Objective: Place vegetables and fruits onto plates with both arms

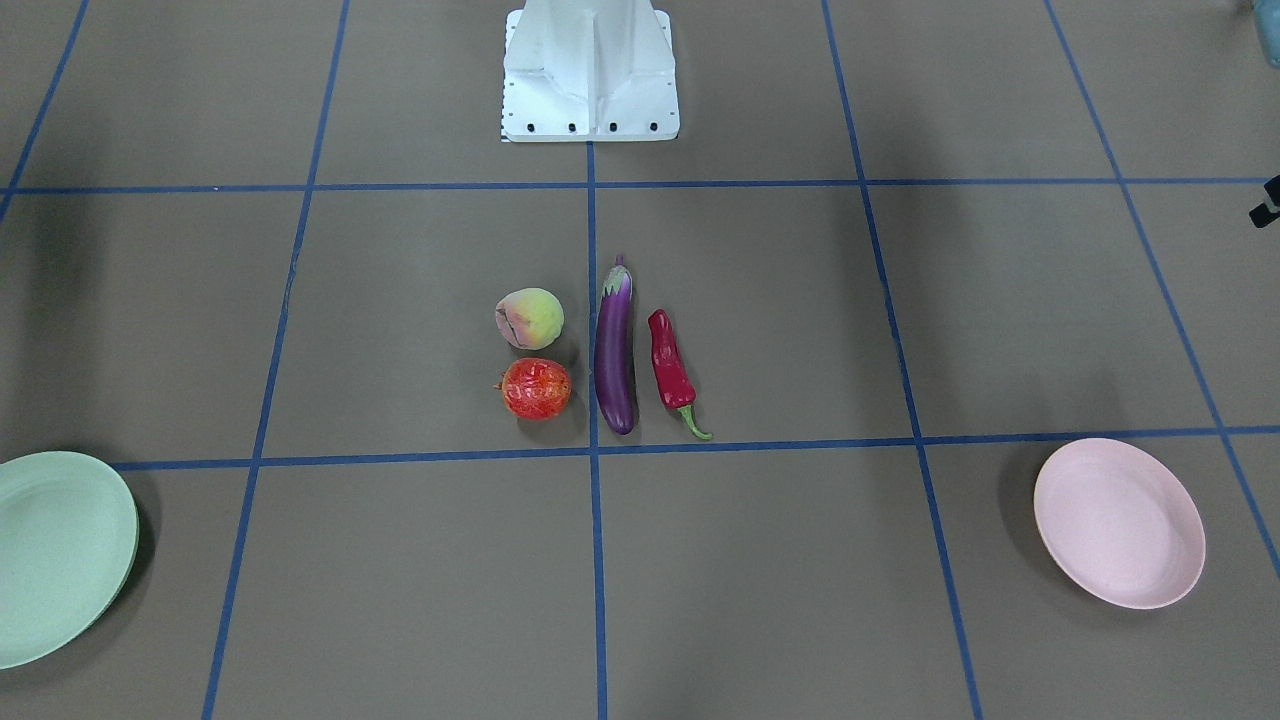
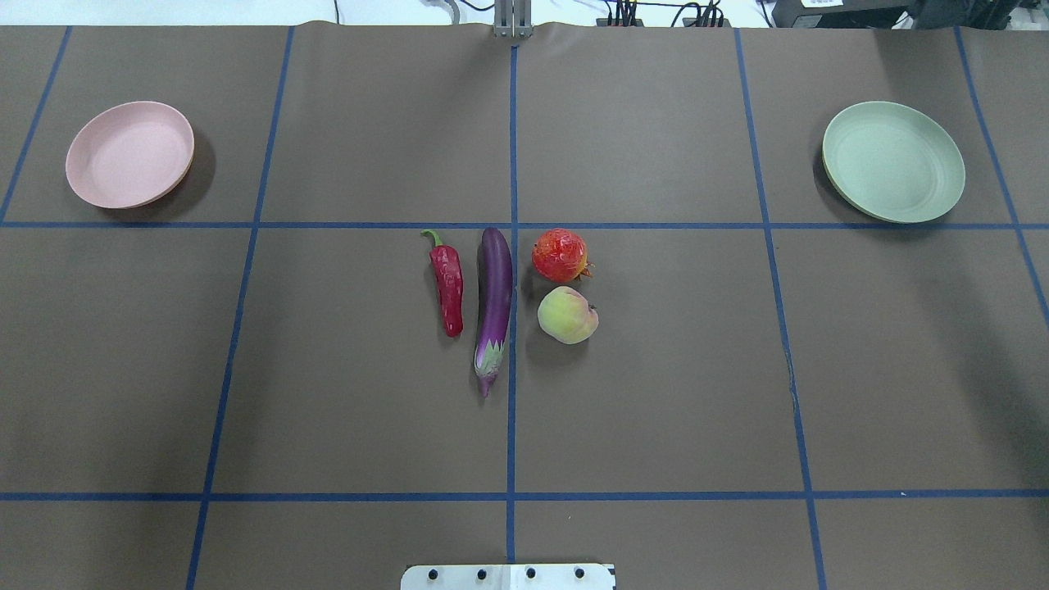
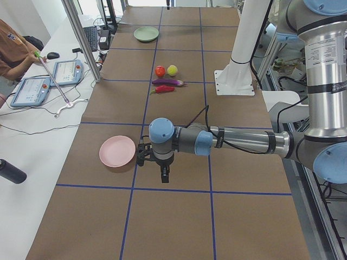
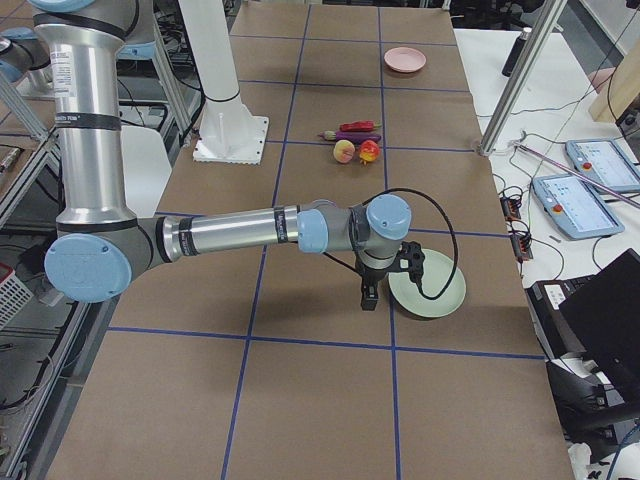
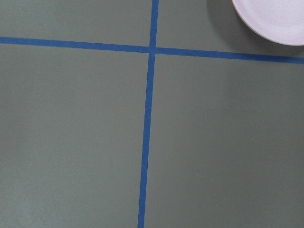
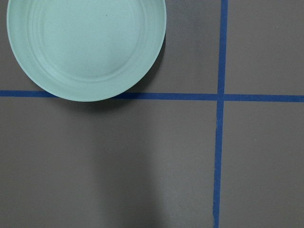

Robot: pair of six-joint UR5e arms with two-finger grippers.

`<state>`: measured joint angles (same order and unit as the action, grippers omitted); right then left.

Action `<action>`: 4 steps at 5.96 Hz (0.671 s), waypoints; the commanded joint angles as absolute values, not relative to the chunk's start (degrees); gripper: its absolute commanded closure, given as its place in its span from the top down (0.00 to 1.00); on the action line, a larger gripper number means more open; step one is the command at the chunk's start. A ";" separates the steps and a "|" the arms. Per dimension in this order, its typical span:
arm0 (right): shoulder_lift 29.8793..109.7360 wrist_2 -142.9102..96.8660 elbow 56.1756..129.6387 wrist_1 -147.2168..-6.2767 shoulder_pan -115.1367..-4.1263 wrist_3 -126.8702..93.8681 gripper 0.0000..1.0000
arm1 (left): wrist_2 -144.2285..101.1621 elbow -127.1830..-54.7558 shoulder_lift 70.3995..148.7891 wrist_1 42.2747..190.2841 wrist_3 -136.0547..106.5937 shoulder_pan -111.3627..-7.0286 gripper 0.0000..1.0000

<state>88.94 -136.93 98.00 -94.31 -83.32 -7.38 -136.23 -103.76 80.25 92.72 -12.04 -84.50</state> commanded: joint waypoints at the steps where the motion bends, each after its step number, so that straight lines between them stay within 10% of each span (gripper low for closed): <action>1: 88.95 -137.02 98.00 -94.31 -83.32 -7.38 1.00 | -136.23 -104.49 79.98 92.46 -12.13 -84.46 1.00; 4: 88.86 -137.11 98.09 -94.31 -83.32 -7.47 1.00 | -135.88 -104.77 79.54 92.64 -11.95 -84.29 1.00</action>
